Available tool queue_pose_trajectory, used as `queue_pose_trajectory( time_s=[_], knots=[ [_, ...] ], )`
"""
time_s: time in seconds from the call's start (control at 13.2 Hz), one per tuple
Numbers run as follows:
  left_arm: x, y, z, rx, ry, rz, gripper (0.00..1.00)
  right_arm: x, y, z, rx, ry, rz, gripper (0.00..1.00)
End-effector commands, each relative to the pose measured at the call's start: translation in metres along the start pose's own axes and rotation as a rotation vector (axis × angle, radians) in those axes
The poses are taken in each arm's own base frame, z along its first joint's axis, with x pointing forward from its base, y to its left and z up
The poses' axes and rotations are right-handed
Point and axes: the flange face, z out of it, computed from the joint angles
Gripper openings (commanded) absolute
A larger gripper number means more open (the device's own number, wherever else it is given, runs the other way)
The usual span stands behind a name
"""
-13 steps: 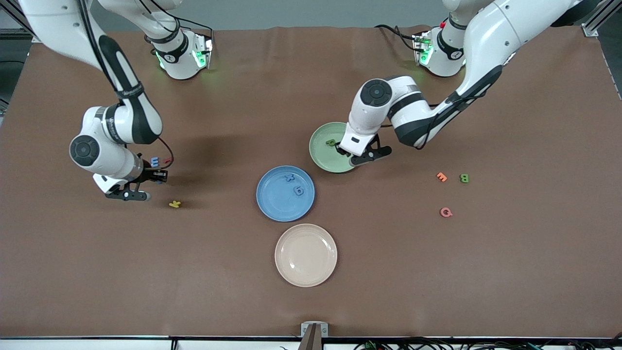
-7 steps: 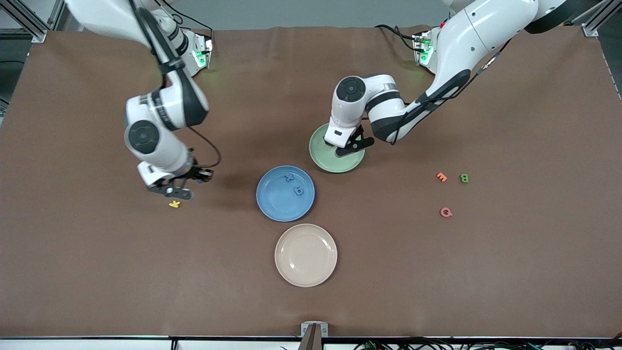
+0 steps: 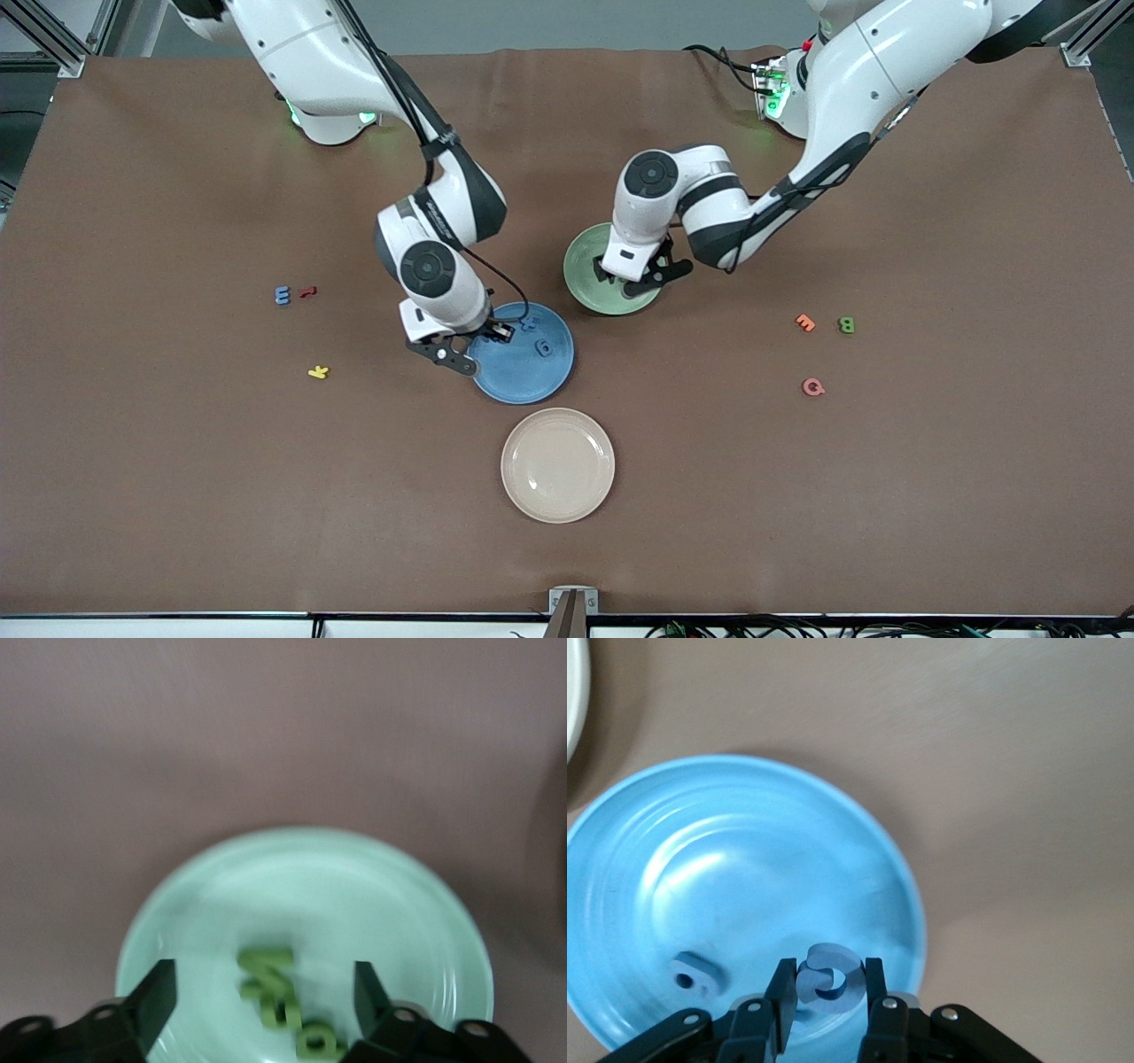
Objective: Sort letters by color into matching plates
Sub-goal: 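Release green U on green plate with the left gripper while the right gripper drops c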
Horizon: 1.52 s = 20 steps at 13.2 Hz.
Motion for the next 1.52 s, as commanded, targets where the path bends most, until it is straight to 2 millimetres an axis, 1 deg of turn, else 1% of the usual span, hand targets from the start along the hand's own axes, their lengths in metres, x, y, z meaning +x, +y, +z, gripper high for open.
queue_pose_trajectory(
  time_s=[0.0, 0.15, 0.23, 0.3, 0.38, 0.46, 0.53, 0.61, 0.68, 0.76, 0.84, 0.99, 1.06, 1.14, 1.22, 1.29, 1.37, 1.44],
  knots=[
    [0.053, -0.026, -0.029, -0.01, 0.073, 0.017, 1.0, 0.002, -0.014, 0.01, 0.027, 0.01, 0.03, 0.21],
    [0.084, -0.044, -0.042, -0.022, 0.088, 0.039, 1.0, 0.001, -0.013, 0.015, 0.023, 0.008, 0.03, 0.21],
    [0.101, -0.054, -0.048, -0.031, 0.089, 0.046, 1.0, 0.001, -0.013, 0.018, 0.021, 0.006, 0.032, 0.24],
    [0.122, -0.07, -0.055, -0.04, 0.09, 0.059, 1.0, 0.001, -0.013, 0.018, 0.021, 0.006, 0.032, 0.29],
    [0.141, -0.086, -0.06, -0.044, 0.093, 0.081, 1.0, 0.003, -0.012, 0.018, 0.019, 0.004, 0.033, 0.46],
    [0.157, -0.101, -0.061, -0.039, 0.093, 0.1, 1.0, 0.003, -0.011, 0.018, 0.016, 0.002, 0.033, 0.54],
    [0.165, -0.111, -0.059, -0.021, 0.088, 0.118, 1.0, 0.004, -0.01, 0.015, 0.013, 0.001, 0.034, 0.86],
    [0.177, -0.126, -0.057, 0.005, 0.079, 0.125, 1.0, 0.008, -0.006, 0.011, 0.011, 0.0, 0.029, 1.0],
    [0.19, -0.141, -0.057, 0.011, 0.075, 0.142, 1.0, 0.006, -0.001, 0.004, -0.018, -0.025, 0.027, 1.0],
    [0.205, -0.16, -0.056, 0.015, 0.071, 0.169, 1.0, 0.004, 0.004, -0.016, -0.053, -0.053, 0.028, 1.0],
    [0.219, -0.179, -0.055, 0.019, 0.066, 0.201, 0.99, 0.005, 0.011, -0.044, -0.063, -0.07, 0.035, 1.0],
    [0.237, -0.207, -0.052, 0.024, 0.056, 0.248, 0.98, 0.017, 0.04, -0.103, -0.089, -0.117, 0.028, 1.0],
    [0.244, -0.221, -0.048, 0.026, 0.046, 0.265, 0.97, 0.022, 0.058, -0.129, -0.097, -0.143, -0.005, 1.0],
    [0.251, -0.234, -0.045, 0.023, 0.036, 0.292, 0.95, 0.03, 0.081, -0.15, -0.104, -0.161, -0.026, 1.0],
    [0.259, -0.248, -0.042, 0.021, 0.029, 0.313, 0.95, 0.039, 0.107, -0.167, -0.099, -0.171, -0.06, 1.0],
    [0.262, -0.259, -0.037, 0.017, 0.016, 0.332, 0.92, 0.051, 0.137, -0.18, -0.099, -0.17, -0.109, 1.0],
    [0.262, -0.264, -0.032, 0.02, 0.006, 0.348, 0.9, 0.065, 0.171, -0.185, -0.108, -0.164, -0.161, 1.0],
    [0.264, -0.273, -0.025, 0.031, -0.006, 0.353, 0.87, 0.076, 0.199, -0.185, -0.117, -0.167, -0.2, 1.0]
  ],
)
